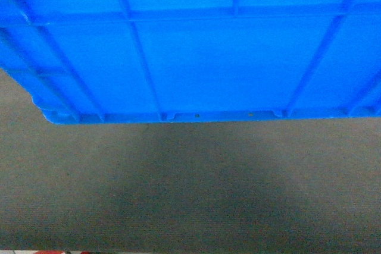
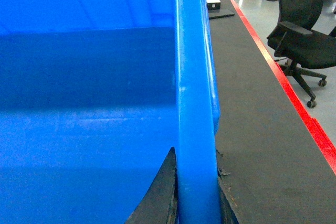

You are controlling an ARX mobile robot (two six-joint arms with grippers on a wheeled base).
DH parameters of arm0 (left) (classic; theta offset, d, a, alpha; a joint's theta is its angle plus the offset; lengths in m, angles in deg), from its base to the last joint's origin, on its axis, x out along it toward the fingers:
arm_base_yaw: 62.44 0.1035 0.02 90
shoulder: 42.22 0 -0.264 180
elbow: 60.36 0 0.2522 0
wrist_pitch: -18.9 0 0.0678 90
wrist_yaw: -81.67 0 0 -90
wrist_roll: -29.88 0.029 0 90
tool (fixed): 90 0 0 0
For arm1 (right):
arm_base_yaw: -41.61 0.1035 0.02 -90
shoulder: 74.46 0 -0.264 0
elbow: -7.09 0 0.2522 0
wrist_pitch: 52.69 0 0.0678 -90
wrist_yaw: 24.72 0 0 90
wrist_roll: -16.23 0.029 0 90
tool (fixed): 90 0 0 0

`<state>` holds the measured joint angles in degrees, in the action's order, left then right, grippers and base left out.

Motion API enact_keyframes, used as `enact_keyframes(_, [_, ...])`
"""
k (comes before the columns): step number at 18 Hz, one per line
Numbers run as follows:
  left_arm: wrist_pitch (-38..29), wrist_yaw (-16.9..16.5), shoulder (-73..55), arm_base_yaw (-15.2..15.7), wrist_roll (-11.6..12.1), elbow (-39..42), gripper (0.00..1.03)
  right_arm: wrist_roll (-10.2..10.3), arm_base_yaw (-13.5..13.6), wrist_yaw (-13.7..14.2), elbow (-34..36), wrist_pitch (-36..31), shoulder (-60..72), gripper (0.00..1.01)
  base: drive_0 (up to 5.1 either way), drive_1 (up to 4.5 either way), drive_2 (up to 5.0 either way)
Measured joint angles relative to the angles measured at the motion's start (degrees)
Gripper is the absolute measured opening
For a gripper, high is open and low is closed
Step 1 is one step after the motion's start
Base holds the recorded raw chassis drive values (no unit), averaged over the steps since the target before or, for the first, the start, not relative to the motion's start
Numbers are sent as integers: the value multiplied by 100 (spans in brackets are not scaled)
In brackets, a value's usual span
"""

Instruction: Place box next to blue box on left shelf

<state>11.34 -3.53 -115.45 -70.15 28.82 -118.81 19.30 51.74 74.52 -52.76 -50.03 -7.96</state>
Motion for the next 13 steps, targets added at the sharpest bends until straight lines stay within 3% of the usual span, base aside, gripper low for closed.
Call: enact_keyframes(13, [-9, 0, 0, 0, -7, 0, 32, -13, 0, 17, 0, -11, 2, 10, 0, 0, 0])
